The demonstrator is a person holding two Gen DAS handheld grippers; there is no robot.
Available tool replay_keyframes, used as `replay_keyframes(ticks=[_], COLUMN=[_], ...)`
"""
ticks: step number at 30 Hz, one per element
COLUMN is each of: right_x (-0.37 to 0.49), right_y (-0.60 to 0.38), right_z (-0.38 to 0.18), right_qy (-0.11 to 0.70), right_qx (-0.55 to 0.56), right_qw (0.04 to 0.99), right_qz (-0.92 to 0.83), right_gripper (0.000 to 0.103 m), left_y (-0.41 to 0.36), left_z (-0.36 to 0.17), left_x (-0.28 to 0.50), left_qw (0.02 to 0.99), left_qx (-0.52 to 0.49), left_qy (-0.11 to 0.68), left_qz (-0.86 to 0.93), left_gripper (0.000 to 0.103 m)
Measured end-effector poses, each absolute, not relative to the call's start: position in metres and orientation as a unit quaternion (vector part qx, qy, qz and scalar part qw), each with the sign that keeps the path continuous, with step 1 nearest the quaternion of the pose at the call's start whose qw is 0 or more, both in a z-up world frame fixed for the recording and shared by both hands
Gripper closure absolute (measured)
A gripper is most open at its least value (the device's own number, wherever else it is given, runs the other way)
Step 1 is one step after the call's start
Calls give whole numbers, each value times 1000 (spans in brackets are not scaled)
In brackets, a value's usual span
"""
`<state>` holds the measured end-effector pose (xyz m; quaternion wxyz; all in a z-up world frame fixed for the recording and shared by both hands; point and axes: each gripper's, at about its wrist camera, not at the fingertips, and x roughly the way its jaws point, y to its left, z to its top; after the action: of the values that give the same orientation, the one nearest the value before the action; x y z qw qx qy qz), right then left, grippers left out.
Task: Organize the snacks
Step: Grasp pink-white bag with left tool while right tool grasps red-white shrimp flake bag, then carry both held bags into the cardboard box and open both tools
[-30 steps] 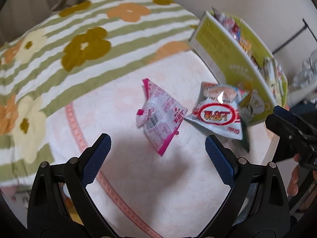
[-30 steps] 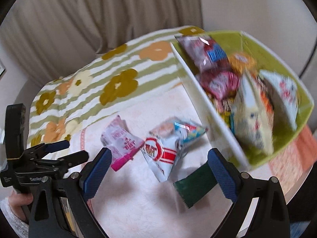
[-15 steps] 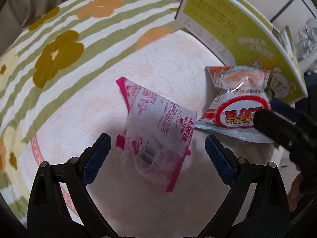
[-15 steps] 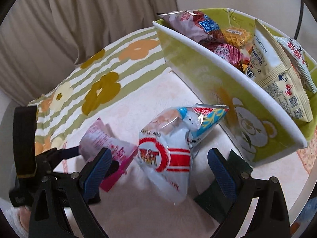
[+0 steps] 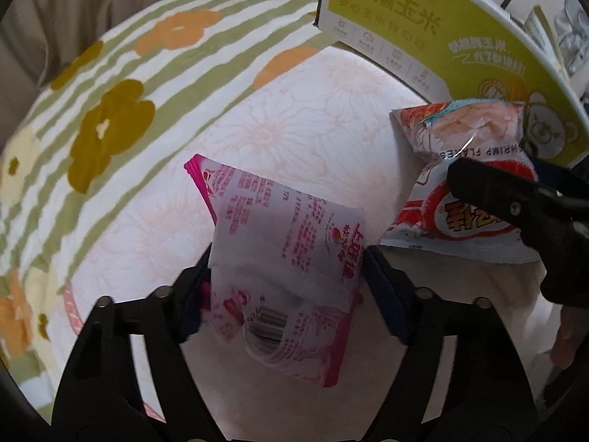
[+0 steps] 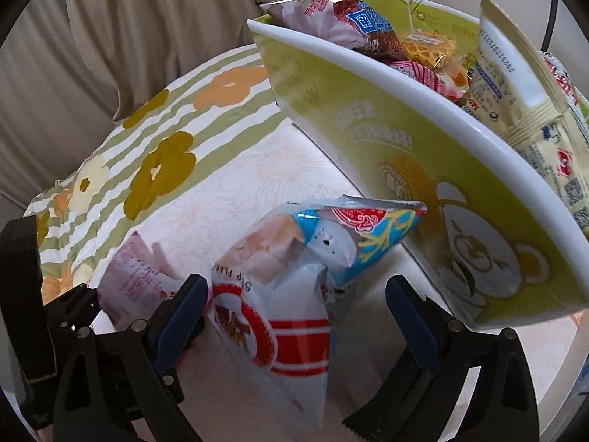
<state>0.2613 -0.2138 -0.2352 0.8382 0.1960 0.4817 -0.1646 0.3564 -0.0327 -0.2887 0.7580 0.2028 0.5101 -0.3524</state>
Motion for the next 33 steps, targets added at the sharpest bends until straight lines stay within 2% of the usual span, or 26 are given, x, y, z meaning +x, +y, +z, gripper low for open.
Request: replay_keyframes(ticks=[7, 21, 22, 26, 28, 33], right_x=[260, 271, 272, 276, 276, 272], right_y=[-217, -222, -222, -217, -213, -206], right_z=[-240, -244, -245, -244, -241, -226], right_qy=[480, 500, 503, 513, 516, 505], right_qx=[205, 202, 203, 185, 171, 157], right_qw=[839, 835, 834, 834, 836, 848], right_qz=[-157, -111, -102, -80, -67, -44], right_gripper=[6, 7, 8, 24, 29, 32], left_y=[-29, 5, 7, 19, 25, 38], left_z=[-284, -264, -263, -255, -250, -234], left_x=[357, 356, 357, 360, 360, 355], left_qw=[764, 785, 787, 796, 801, 811], left_qx=[193, 125, 123, 105, 96, 77], left_qy=[511, 537, 537, 536, 533, 528], left_qz=[-343, -283, -277, -261, -254, -239], left_gripper=[50, 51, 51, 51, 51, 51])
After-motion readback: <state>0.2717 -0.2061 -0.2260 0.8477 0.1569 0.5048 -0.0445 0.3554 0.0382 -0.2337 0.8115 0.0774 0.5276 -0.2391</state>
